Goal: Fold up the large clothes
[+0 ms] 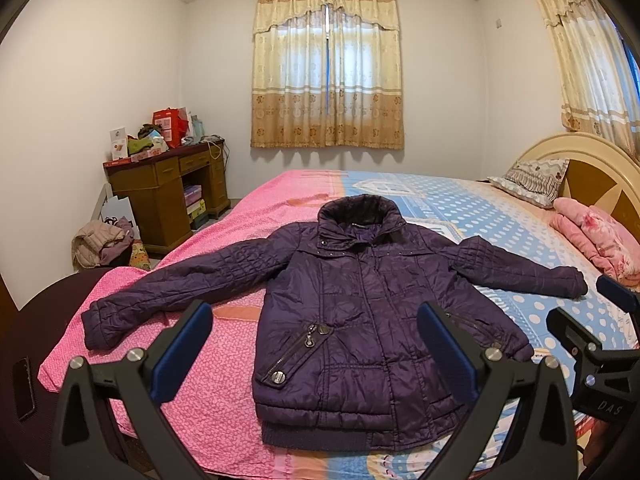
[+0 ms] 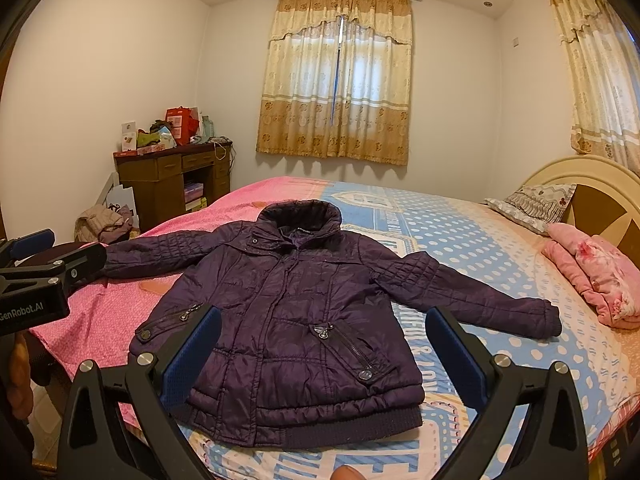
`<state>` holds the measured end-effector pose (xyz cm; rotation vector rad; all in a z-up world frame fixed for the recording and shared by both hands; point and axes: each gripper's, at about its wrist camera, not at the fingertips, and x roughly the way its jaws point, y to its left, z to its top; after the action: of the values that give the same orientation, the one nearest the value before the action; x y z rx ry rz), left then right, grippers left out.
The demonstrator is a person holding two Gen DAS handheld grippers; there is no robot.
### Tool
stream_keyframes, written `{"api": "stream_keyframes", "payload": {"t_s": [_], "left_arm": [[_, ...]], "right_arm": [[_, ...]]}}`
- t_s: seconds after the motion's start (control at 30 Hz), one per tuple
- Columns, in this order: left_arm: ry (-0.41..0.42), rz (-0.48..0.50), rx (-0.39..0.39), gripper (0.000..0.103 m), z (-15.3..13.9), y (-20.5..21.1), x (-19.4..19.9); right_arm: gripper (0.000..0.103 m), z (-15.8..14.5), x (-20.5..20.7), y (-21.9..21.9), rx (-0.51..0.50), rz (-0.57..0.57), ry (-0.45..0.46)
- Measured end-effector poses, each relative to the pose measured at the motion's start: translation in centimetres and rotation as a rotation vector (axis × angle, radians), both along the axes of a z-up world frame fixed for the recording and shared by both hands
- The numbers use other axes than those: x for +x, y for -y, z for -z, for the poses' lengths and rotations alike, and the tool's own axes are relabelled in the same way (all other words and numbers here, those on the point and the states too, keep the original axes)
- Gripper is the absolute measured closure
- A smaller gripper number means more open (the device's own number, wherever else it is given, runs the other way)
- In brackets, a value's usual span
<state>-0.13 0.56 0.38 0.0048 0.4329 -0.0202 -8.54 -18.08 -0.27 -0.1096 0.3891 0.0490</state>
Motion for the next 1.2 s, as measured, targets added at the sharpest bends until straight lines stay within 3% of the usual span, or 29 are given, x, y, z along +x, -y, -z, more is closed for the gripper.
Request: {"api": "stream_keyframes", "payload": {"t_s": [0.97, 1.07, 1.2], "left_arm": [[0.001, 0.000, -0.003, 0.000, 0.1, -0.1, -0.1], [-0.018, 0.004, -0.003, 0.000, 0.4, 0.0, 0.3], [-0.042, 0.013, -0.042, 0.000, 1.7, -0.4, 2.0]], "right_arm": [[0.001, 0.3, 0.0, -0.5, 0.008, -0.048, -0.011], [0.001, 0.9, 0.7, 0.7, 0.038, -0.109, -0.018], [0.001, 3.4, 4.0, 6.0, 0.168, -0.032, -0.116]]}}
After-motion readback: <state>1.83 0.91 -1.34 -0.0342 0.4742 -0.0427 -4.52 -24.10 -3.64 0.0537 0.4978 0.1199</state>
